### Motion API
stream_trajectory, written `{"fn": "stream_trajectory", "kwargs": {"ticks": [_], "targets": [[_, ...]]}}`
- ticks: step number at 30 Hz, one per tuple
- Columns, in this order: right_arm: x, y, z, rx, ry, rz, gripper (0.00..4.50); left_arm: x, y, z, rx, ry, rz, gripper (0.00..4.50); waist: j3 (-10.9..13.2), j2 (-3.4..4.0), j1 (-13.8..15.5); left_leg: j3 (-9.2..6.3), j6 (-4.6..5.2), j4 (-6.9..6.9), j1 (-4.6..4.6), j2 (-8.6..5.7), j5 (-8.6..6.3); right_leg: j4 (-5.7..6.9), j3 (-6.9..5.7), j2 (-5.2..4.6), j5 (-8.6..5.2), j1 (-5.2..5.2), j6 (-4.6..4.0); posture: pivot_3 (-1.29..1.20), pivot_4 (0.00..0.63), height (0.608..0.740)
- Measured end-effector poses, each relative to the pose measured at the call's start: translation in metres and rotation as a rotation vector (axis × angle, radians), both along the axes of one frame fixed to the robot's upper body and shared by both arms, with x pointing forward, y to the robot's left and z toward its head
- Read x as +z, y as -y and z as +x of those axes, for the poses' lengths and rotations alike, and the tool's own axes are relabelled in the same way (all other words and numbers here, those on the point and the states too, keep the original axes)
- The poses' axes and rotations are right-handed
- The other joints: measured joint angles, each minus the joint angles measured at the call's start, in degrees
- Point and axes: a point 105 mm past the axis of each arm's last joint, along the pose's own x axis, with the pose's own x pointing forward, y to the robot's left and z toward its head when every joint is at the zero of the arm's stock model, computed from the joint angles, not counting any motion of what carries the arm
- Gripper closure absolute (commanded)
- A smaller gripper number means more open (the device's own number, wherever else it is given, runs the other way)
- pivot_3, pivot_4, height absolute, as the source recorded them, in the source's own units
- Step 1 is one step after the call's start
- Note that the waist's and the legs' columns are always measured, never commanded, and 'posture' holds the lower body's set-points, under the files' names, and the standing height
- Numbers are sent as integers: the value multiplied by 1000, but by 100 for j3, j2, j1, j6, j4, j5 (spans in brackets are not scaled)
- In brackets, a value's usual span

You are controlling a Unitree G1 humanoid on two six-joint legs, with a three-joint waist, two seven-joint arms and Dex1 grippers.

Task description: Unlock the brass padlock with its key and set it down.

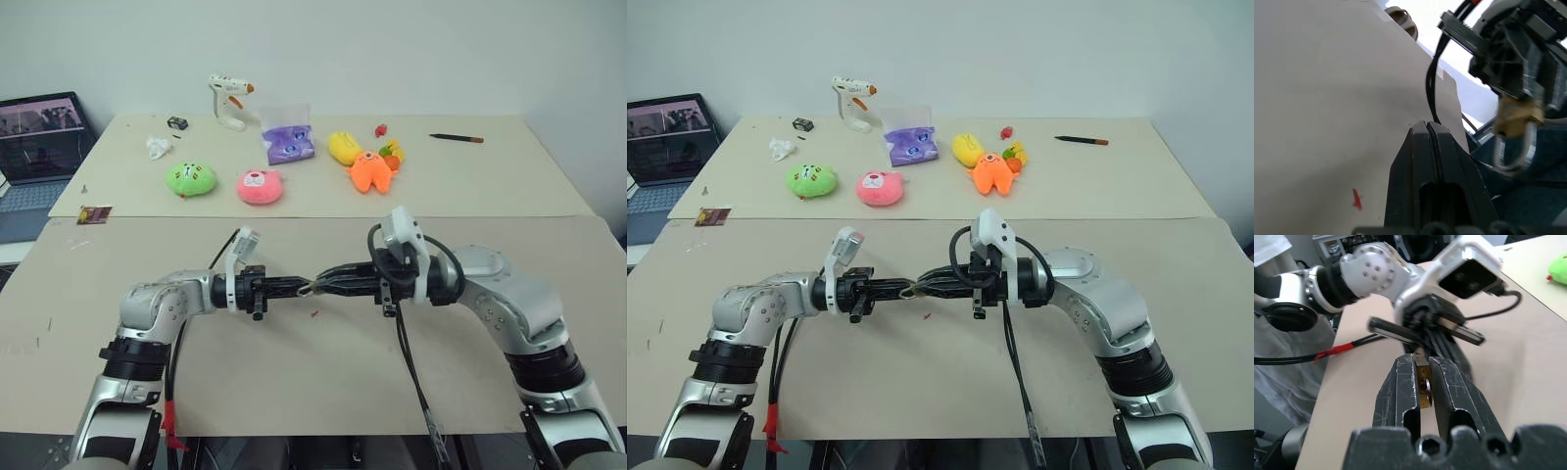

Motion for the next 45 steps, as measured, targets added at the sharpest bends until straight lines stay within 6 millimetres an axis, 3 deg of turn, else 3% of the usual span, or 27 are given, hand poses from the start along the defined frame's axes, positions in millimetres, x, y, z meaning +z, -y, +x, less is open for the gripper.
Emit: {"fn": "stream_trajectory", "kwargs": {"ticks": [24,33,38,45], "targets": [[0,5,17,-32,39,8,4462,-3,-1,-4,11,-29,13,4475,0,0,0,0,0,-1,0,0,0,-2,0,0,0,0,0,0,150,740],[-20,19,41,-130,39,-12,4462,-2,-2,-2,21,-22,13,4475,0,0,-4,0,-1,-1,1,0,0,-2,0,1,0,-1,0,0,150,740],[-30,23,45,-149,15,-16,4462,-2,-3,0,30,-14,10,4475,0,0,-14,0,-1,-1,0,0,0,-2,0,1,0,-1,0,0,150,740],[6,29,35,-119,-16,106,4462,-2,-8,4,46,-9,18,4475,0,0,-15,0,-1,-1,-1,0,0,-6,-1,1,0,0,0,0,150,740]]}}
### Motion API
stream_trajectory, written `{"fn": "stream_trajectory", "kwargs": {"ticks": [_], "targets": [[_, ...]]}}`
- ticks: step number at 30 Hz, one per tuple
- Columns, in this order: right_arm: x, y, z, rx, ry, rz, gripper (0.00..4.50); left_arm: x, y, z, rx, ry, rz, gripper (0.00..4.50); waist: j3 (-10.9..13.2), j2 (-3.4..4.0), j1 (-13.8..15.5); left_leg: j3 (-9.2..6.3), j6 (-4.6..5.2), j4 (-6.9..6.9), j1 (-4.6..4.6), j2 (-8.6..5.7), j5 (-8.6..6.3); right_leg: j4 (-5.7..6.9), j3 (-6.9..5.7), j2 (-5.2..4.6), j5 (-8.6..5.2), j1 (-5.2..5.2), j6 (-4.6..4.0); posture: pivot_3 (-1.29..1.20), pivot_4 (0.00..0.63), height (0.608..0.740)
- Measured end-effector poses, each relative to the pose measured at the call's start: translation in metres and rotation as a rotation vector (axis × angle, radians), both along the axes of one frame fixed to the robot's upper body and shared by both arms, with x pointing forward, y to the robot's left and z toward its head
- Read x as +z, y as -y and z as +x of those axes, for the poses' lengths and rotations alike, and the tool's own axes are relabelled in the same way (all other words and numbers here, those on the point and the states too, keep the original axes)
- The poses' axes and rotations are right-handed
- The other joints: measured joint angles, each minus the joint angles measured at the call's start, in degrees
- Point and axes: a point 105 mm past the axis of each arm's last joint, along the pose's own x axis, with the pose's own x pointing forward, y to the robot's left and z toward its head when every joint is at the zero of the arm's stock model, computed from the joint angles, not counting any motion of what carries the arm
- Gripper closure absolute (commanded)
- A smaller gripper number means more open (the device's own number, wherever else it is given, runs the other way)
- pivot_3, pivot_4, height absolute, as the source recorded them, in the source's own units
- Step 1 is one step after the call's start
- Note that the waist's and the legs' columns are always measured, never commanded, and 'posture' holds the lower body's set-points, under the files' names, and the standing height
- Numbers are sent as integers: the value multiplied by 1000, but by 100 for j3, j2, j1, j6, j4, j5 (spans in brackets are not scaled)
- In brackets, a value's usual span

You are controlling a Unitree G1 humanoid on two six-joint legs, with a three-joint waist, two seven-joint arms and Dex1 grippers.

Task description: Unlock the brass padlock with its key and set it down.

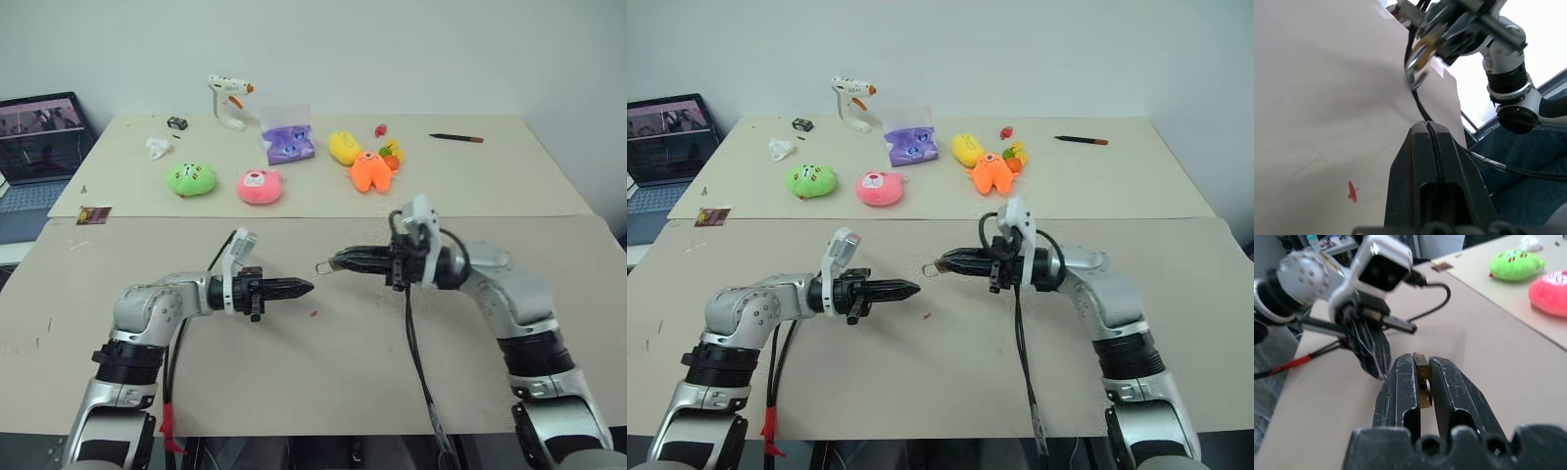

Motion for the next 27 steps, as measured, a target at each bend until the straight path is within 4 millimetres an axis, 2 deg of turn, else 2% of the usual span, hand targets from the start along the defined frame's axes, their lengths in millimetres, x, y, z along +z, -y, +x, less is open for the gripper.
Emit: {"fn": "stream_trajectory", "kwargs": {"ticks": [4,7,10,13,15,17,19,23,27], "targets": [[25,8,4,-36,35,33,4462,3,-2,0,-14,8,1,4475,0,0,-2,0,0,-2,1,0,0,1,1,0,0,0,0,0,150,740],[41,15,-7,-10,30,49,4462,2,-3,2,-6,-4,-6,4475,0,0,9,0,0,-9,-1,1,0,-3,-1,-1,0,-2,0,0,150,740],[44,10,-22,45,26,45,4462,7,1,12,30,-6,-40,4475,0,0,23,-1,1,-9,-2,0,0,-7,-1,-3,0,0,0,0,150,740],[33,8,-25,44,-12,34,4462,41,6,28,101,-14,-184,4475,1,-2,61,-1,1,3,-8,0,0,-4,-2,-3,1,-1,2,0,150,740],[28,7,-25,40,-37,37,4462,67,7,24,85,21,-244,4475,1,-2,44,0,1,2,-6,0,-1,-2,0,-3,1,-3,2,0,150,740],[29,6,-26,42,-42,45,4462,79,10,16,54,49,-260,4475,1,-2,12,0,1,-1,-3,1,-1,-1,0,-2,1,-2,2,0,150,740],[29,5,-27,47,-44,50,4462,78,12,15,52,39,-258,4475,1,-2,-9,0,1,-2,-2,1,0,-1,0,-2,1,-2,2,0,150,740],[30,4,-28,53,-42,53,4462,61,10,12,66,-21,-232,4475,1,-2,-19,0,1,0,-2,-1,0,-1,0,-2,1,0,2,0,150,740],[34,3,-28,57,-30,53,4462,60,11,11,56,-21,-223,4475,1,-2,-7,0,0,-1,-2,-1,0,-2,0,-2,1,0,2,0,150,740]]}}
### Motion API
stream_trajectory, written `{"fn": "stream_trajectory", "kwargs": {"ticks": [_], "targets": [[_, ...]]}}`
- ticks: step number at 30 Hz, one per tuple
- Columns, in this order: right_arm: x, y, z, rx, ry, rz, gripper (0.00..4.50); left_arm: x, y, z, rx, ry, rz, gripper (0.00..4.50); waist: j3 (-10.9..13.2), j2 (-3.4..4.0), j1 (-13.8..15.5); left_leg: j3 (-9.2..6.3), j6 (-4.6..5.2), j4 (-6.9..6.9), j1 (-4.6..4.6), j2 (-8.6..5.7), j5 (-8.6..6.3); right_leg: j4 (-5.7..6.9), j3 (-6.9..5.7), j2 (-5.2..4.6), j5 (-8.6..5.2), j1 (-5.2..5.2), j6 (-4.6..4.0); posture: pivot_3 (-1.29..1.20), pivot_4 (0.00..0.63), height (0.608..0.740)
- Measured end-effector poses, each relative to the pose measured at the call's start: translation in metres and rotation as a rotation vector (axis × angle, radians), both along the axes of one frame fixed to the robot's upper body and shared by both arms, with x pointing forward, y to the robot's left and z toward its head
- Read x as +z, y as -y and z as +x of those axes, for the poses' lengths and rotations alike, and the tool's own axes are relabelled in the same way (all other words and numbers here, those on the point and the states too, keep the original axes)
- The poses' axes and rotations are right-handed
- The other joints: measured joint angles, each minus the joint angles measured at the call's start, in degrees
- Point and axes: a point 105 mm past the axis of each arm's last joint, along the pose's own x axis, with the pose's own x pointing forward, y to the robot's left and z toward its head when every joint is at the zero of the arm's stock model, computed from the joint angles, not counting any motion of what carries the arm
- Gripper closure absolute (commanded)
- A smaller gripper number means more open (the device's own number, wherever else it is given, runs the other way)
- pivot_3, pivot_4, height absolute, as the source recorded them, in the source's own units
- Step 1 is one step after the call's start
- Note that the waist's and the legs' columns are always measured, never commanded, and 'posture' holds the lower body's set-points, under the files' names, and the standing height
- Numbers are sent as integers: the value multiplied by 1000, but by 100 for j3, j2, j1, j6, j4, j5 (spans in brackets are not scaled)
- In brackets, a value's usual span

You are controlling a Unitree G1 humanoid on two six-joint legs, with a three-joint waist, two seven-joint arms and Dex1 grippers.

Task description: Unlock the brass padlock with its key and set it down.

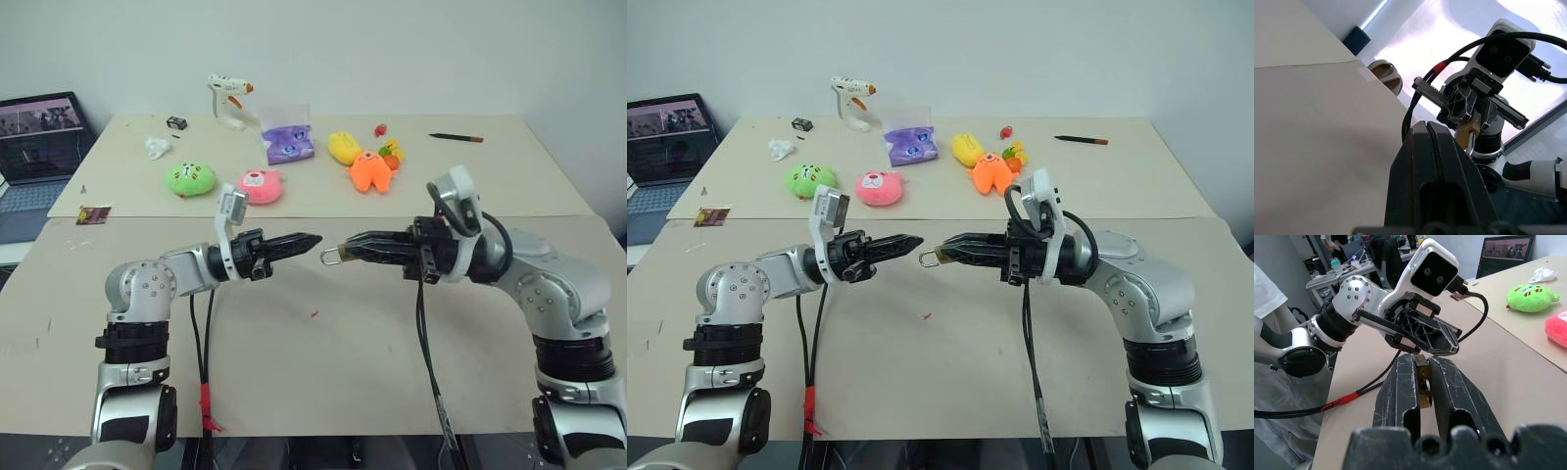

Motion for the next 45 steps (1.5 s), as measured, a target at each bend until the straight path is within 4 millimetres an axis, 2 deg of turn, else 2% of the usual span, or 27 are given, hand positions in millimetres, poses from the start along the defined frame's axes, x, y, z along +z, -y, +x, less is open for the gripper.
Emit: {"fn": "stream_trajectory", "kwargs": {"ticks": [7,16,37,41,43,45], "targets": [[5,-3,1,1,4,20,4462,0,2,0,-7,-1,-2,4475,0,0,10,0,0,0,-1,0,0,-1,0,0,0,-1,0,0,150,740],[9,-2,12,-35,29,30,4462,2,19,-8,-67,6,-11,4475,0,0,11,0,0,0,-1,0,0,-1,0,0,0,-1,0,0,150,740],[5,-1,18,-35,75,13,4462,11,14,-6,-32,-1,-30,4475,0,0,2,0,0,0,0,0,0,0,0,0,0,-1,0,0,150,740],[-2,9,23,-46,58,-28,4462,12,8,-12,-46,17,5,4475,0,0,-4,1,0,-1,0,0,0,0,0,0,0,0,0,0,150,740],[-13,19,32,-83,21,-66,4462,13,4,-19,-66,48,26,4077,0,0,-4,0,0,-1,0,-1,0,-1,0,-1,0,0,0,0,150,740],[-20,28,39,-111,-7,-83,4462,10,1,-24,-77,56,45,3499,0,1,-2,1,0,-4,0,0,0,-1,1,0,0,-2,0,0,150,740]]}}
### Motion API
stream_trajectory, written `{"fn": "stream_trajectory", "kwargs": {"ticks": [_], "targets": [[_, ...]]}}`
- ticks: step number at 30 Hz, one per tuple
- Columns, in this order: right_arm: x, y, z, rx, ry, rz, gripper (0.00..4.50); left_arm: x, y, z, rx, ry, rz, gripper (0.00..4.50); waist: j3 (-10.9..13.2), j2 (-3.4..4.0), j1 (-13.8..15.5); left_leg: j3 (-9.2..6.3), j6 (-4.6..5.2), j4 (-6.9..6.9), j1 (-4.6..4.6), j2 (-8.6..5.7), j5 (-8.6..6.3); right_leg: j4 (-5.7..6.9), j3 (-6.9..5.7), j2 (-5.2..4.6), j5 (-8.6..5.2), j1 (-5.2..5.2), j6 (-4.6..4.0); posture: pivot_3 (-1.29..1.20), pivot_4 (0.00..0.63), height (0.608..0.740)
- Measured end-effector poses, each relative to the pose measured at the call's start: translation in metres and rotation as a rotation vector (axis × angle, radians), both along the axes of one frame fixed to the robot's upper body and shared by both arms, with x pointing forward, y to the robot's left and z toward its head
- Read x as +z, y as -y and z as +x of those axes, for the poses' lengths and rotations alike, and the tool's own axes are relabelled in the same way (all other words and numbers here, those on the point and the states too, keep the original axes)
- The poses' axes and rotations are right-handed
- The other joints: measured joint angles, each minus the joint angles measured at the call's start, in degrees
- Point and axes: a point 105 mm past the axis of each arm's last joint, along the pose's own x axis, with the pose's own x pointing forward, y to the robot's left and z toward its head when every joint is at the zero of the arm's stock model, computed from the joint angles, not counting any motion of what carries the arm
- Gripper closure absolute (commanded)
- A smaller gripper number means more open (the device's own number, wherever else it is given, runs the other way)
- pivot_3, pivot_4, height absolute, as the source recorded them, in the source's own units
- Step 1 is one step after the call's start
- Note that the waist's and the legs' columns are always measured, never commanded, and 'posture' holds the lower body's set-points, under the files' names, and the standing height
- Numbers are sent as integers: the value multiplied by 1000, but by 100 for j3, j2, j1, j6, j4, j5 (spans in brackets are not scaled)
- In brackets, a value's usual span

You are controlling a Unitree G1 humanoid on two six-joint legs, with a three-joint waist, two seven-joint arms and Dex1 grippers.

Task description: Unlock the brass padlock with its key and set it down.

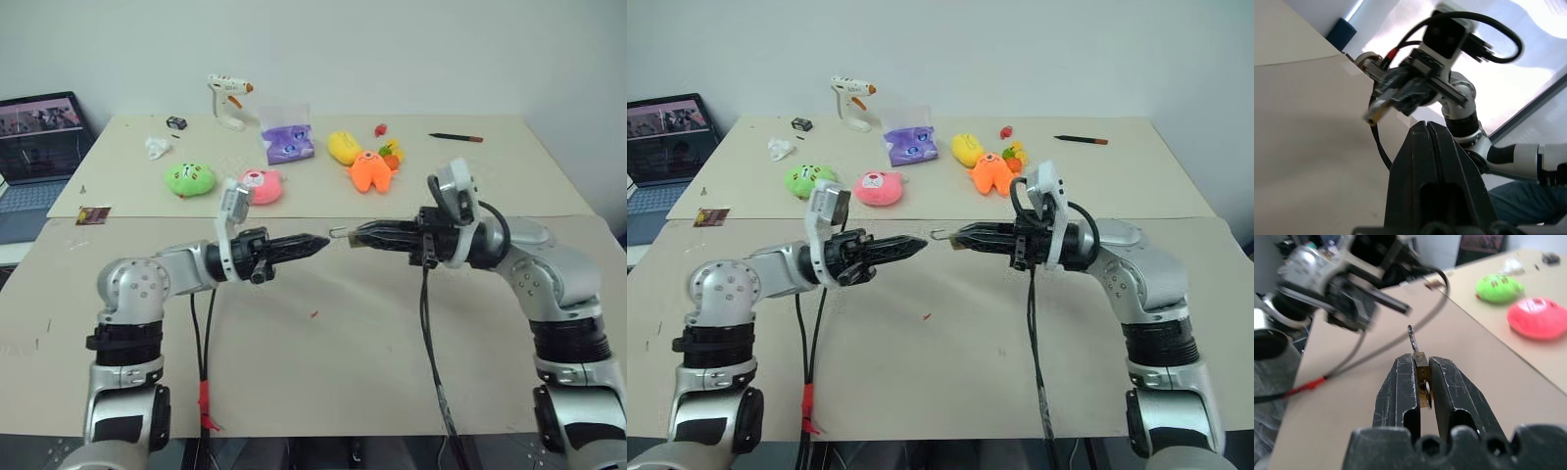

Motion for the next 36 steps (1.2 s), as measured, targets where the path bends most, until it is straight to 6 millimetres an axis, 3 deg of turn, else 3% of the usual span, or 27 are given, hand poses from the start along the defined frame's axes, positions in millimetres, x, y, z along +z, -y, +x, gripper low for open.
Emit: {"fn": "stream_trajectory", "kwargs": {"ticks": [6,10,13,16,19,22,25,29,31,32,36], "targets": [[-2,2,1,20,-9,-15,4462,-7,-13,2,51,38,47,1362,0,0,-28,0,-1,0,0,1,0,-1,1,0,0,0,0,0,150,740],[-20,-5,-3,58,-63,-111,4462,-1,-31,5,129,193,158,46,0,0,-43,0,-1,-4,0,1,0,-5,1,-1,0,0,0,0,150,740],[-40,-6,-4,64,-83,-248,4462,-4,-39,5,172,327,276,46,0,0,-39,0,-1,-7,-1,1,0,-9,0,-1,0,-1,0,0,150,740],[-47,-17,-7,96,-149,-260,4462,-8,-42,7,214,493,409,46,0,0,-38,0,-2,-11,-1,2,0,-14,1,-2,0,0,-1,0,150,740],[-52,-31,-2,95,-248,-263,4462,3,-38,9,260,717,462,46,0,0,-39,1,-5,-16,1,2,2,-16,2,-2,2,0,-3,0,150,740],[-69,-30,5,68,-366,-326,4462,16,-34,11,318,886,459,46,0,0,10,1,-5,-25,1,1,2,-19,-2,-3,2,-1,-3,0,150,740],[-84,-31,14,44,-395,-395,4462,16,-34,12,358,950,473,46,0,0,15,1,-4,-35,-1,0,2,-27,-1,-4,2,-5,-3,0,150,740],[-87,-35,22,51,-408,-429,4462,9,-32,13,376,966,493,46,0,0,-17,1,-4,-42,-2,3,2,-35,-5,-1,2,-7,-3,0,150,740],[-92,-32,23,57,-400,-459,3440,10,-32,14,392,980,484,0,0,0,-25,0,-4,-44,-3,3,3,-43,-7,-1,2,-6,-3,0,150,740],[-94,-32,23,66,-391,-477,3251,10,-32,14,400,983,486,0,0,0,-27,1,-4,-44,-2,3,2,-44,-7,-1,2,-5,-3,0,150,740],[-98,-28,24,71,-414,-489,1820,11,-33,14,415,992,482,0,0,0,-41,0,-4,-43,-3,3,3,-45,-7,-1,2,-5,-3,0,150,740]]}}
